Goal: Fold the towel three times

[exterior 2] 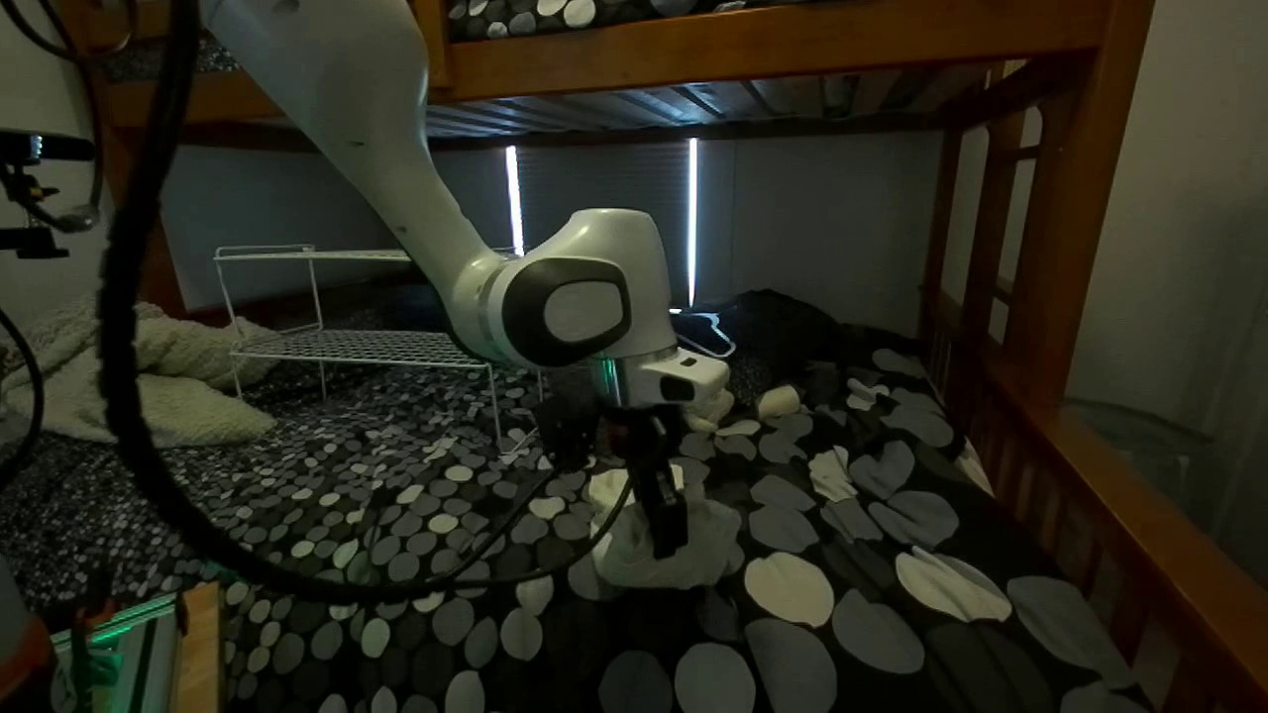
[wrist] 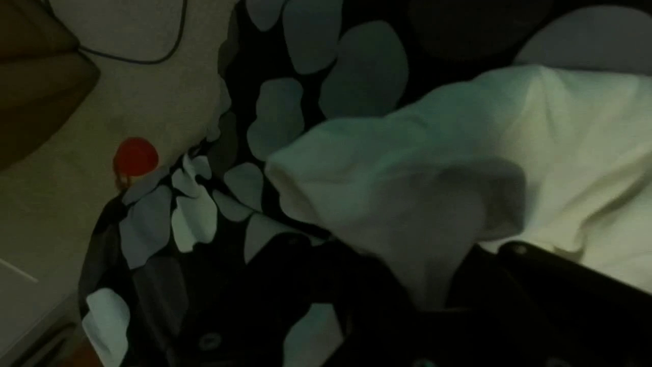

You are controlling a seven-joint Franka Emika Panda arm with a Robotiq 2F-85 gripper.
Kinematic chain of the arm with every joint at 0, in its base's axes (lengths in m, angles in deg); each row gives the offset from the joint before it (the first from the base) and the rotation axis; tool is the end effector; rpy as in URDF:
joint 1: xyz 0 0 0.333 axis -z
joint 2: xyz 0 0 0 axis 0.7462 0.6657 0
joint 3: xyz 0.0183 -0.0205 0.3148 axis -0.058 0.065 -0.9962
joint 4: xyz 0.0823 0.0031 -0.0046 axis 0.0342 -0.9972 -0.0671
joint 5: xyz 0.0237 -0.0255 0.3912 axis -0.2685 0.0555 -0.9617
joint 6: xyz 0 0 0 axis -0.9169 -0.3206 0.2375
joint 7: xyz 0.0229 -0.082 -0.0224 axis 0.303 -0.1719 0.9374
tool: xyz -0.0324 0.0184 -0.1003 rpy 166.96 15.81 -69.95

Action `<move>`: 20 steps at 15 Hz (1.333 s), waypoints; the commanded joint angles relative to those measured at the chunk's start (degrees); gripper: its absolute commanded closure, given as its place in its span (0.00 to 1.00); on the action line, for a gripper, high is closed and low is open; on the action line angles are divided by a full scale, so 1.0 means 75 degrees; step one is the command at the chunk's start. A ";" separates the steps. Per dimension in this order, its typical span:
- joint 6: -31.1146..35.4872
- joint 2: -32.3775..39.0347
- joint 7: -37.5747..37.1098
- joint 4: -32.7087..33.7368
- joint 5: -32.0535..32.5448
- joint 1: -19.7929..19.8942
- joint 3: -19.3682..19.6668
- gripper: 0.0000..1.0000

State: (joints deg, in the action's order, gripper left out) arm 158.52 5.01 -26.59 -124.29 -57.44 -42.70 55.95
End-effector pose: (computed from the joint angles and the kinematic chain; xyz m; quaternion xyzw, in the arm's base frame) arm 0.5041 -0.0925 0.2555 0.9823 -0.1626 0.0492 0.0791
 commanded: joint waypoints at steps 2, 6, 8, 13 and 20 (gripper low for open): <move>0.0046 0.0291 -0.0484 0.0735 0.0083 -0.0789 -0.0017 0.97; 0.0004 0.0693 -0.0169 0.1227 -0.0722 -0.1089 -0.0366 0.97; -0.0016 0.0882 0.0245 0.1358 -0.1545 -0.1062 -0.0674 0.97; 0.0158 0.1390 0.1308 0.1658 -0.3514 -0.0912 -0.1417 0.97; 0.0479 0.2205 0.1493 0.1993 -0.4157 -0.0969 -0.1541 0.97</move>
State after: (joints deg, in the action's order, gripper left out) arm 160.71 18.60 -17.18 -110.50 -85.94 -50.57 45.32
